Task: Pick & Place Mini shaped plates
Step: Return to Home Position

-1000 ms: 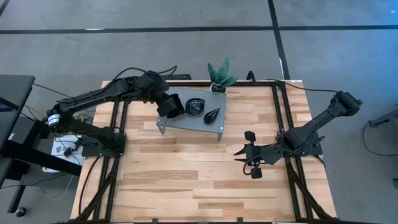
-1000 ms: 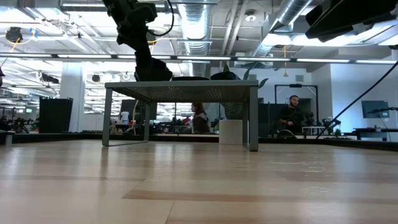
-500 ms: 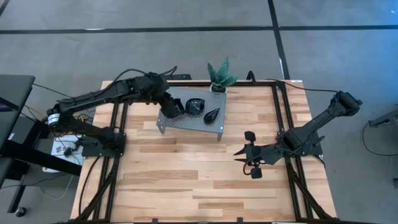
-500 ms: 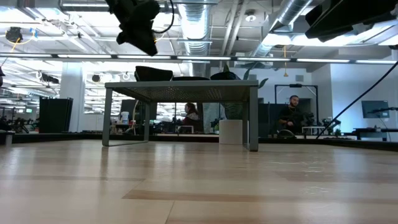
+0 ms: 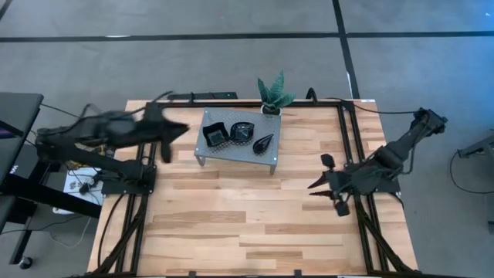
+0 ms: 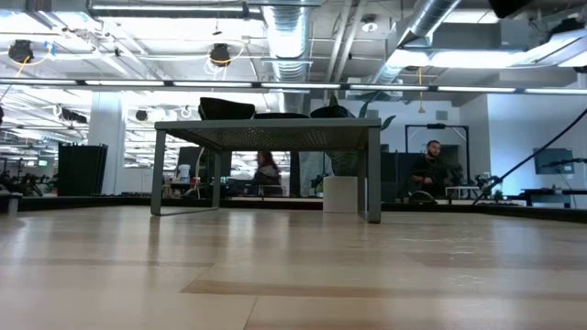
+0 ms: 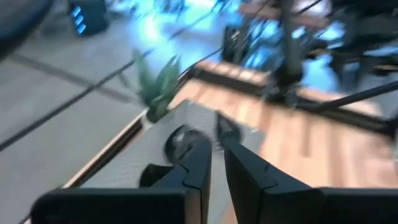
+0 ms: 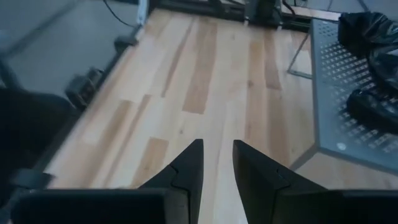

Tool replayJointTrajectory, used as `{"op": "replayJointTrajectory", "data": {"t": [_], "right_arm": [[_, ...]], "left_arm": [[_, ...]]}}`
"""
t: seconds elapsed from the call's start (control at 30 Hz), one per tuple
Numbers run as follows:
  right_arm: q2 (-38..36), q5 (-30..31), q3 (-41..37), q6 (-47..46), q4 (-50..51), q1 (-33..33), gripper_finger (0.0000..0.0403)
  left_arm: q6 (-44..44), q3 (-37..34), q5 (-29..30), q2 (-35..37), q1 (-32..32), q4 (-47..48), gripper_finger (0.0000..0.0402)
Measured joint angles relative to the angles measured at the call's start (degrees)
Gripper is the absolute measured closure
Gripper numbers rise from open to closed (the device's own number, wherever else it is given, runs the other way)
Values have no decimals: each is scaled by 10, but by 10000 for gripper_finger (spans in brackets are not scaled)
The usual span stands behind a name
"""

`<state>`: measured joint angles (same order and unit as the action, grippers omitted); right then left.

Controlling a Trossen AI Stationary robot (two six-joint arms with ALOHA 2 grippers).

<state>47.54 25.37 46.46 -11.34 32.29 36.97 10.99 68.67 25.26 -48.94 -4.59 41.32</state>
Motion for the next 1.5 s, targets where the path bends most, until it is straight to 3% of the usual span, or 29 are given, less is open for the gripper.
{"op": "replayJointTrajectory", "data": {"t": [0.1,0.27,0.4,0.53,0.87,1.1,1.33,1.5], "right_arm": [[-27,1,-10,-46,-13,6,322],[-69,19,-36,-65,-14,-6,322],[-132,27,-80,-45,-54,-19,322],[-216,-16,-155,-24,-107,-28,322],[-467,-23,-316,56,-197,-38,322],[-463,-101,-378,162,-321,-78,322],[-474,-196,-414,135,-362,-164,322],[-473,-232,-461,79,-373,-241,322]], "left_arm": [[7,-69,36,77,-72,-50,358],[-1,-243,91,160,-160,-197,364],[-18,-364,94,186,-187,-312,367],[-24,-444,94,205,-188,-410,366],[-79,-495,95,363,-187,-431,364],[-123,-575,96,474,-178,-479,367],[-127,-610,98,489,-156,-521,367],[-122,-624,94,489,-156,-521,367]]}}
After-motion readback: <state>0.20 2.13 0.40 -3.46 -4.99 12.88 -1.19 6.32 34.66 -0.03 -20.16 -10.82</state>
